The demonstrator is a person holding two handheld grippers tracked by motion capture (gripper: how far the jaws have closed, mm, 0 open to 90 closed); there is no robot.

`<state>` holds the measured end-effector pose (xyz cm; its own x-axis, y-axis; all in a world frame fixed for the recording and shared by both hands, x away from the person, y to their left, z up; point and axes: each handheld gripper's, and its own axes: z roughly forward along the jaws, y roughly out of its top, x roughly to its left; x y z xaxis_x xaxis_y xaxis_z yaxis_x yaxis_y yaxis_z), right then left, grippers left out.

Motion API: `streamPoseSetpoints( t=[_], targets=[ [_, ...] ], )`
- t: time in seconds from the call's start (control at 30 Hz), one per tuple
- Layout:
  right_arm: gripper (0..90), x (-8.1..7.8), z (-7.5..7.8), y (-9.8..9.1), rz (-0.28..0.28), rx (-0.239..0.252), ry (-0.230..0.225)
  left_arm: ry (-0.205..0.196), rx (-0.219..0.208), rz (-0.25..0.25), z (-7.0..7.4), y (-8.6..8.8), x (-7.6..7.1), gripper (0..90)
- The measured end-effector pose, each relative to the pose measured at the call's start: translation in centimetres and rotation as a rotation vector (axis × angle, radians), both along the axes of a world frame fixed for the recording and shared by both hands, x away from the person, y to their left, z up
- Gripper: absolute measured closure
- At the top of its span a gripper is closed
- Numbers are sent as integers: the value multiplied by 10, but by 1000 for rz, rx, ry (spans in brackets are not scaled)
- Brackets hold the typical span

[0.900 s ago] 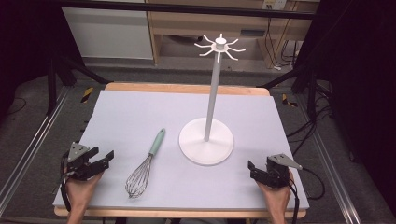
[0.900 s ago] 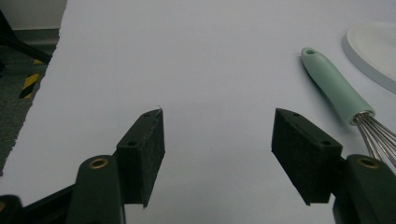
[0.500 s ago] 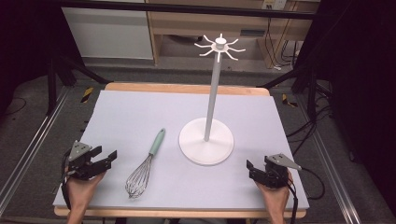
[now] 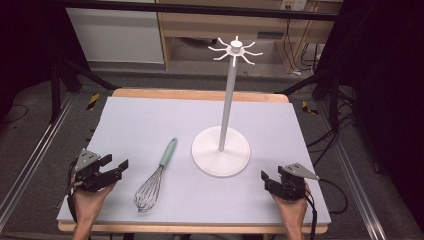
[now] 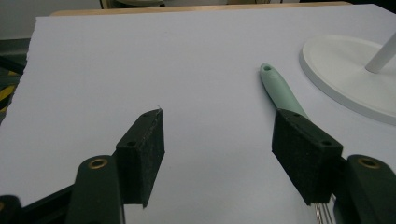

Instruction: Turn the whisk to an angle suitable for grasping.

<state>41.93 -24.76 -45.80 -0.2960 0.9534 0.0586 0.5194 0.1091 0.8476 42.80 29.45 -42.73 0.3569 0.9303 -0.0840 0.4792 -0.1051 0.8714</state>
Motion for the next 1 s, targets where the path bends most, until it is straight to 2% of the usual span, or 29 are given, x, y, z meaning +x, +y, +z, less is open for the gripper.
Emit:
streamPoseSetpoints(
  t=[0.47, 0.83, 1.0],
  targets=[
    [365, 0, 1, 0, 5, 7, 5, 5, 4, -47, 11, -14, 2, 348],
    [420, -2, 1, 1, 20, 7, 13, 24, 35, -93, 20, -26, 7, 345],
    [442, -2, 1, 2, 27, 11, 18, 20, 50, -120, 26, -33, 9, 347]
  ],
)
